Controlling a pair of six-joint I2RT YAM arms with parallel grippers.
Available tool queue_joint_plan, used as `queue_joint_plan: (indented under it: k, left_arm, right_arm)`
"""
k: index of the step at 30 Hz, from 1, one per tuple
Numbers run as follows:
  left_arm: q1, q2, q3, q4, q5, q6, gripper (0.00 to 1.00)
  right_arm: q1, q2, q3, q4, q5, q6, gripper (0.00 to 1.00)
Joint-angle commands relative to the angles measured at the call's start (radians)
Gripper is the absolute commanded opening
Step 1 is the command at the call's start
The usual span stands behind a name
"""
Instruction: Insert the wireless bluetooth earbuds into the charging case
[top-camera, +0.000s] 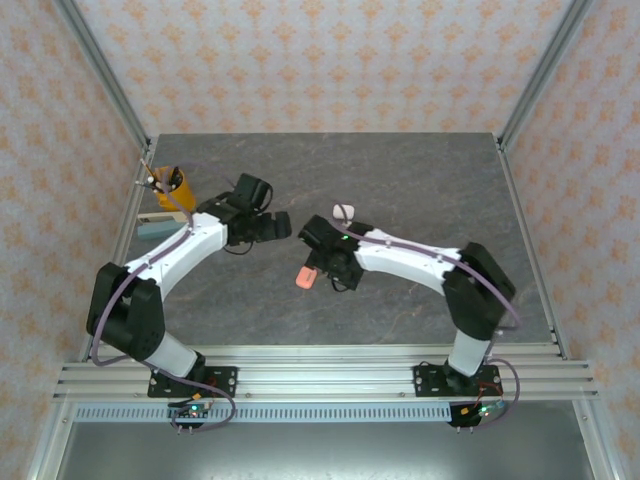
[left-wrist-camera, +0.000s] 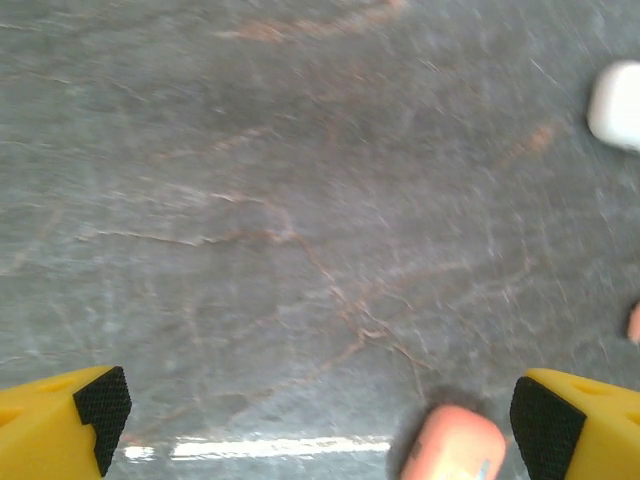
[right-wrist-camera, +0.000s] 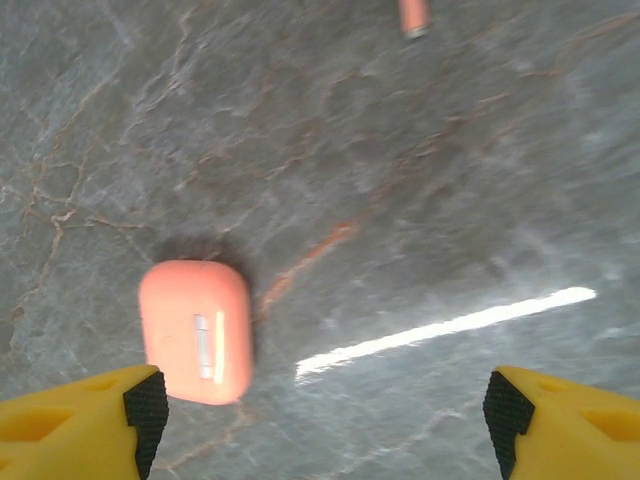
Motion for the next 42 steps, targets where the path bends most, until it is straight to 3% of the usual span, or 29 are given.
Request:
queue_joint_plan:
  k: [1,10,21,32,42]
  left_arm:
    - [0.073,-0.031,-0.014,0.03,0.064,0.011,1.0]
    - [0.217,-0.062,-0.109,0.112,0.173,-0.031,1.0]
    - [0.244,-0.058,-0.115,0.146,0.224,-0.066,1.0]
    - [0.243,-0.061,-0.128,0.159,0.264,-0.083,1.0]
    - [0.242,-0.051,-0.138,0.177,0.292,-0.111,1.0]
  right_arm:
    - [0.028,0.09,0.114,-0.109,0.032,0.089,0.84]
    - [0.067,0.3,0.367,-0.263,0.052,0.152,0.8]
    - [0.077,0.418,0.485,-0.329,0.049,0.139,0.77]
    - [0.059,0.403,0.387,-0.196,0.037,0.09,0.72]
    - [0.033,0.352,0.263,-0.073,-0.01,0.061,0.62]
